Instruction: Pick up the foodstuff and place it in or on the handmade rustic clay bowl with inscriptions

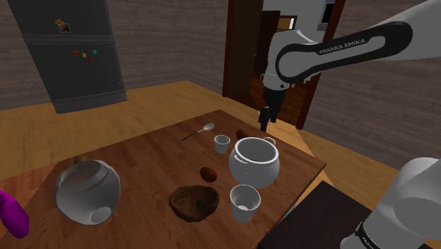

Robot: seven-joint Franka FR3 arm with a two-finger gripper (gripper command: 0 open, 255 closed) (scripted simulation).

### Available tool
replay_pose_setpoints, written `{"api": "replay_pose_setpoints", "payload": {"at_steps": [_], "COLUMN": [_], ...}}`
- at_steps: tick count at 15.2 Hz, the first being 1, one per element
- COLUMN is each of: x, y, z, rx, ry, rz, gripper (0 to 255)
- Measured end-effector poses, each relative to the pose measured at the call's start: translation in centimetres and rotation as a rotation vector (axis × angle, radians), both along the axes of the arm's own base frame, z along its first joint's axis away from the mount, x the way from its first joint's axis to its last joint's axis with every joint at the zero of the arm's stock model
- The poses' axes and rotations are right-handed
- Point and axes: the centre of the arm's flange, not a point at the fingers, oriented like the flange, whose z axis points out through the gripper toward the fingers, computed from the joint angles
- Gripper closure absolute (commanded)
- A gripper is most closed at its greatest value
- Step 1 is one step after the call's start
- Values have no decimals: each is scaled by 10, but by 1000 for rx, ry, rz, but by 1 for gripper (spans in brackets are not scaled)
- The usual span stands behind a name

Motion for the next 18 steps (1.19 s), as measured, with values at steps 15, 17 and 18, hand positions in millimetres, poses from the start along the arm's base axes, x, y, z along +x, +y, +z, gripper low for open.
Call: {"api": "replay_pose_setpoints", "payload": {"at_steps": [15, 17, 18], "x": [115, 129, 137], "y": [68, 79, 84], "z": [-149, -173, -183], "rx": [32, 37, 39], "ry": [65, 74, 79], "rz": [161, 182, 193], "gripper": [0, 0, 0]}}
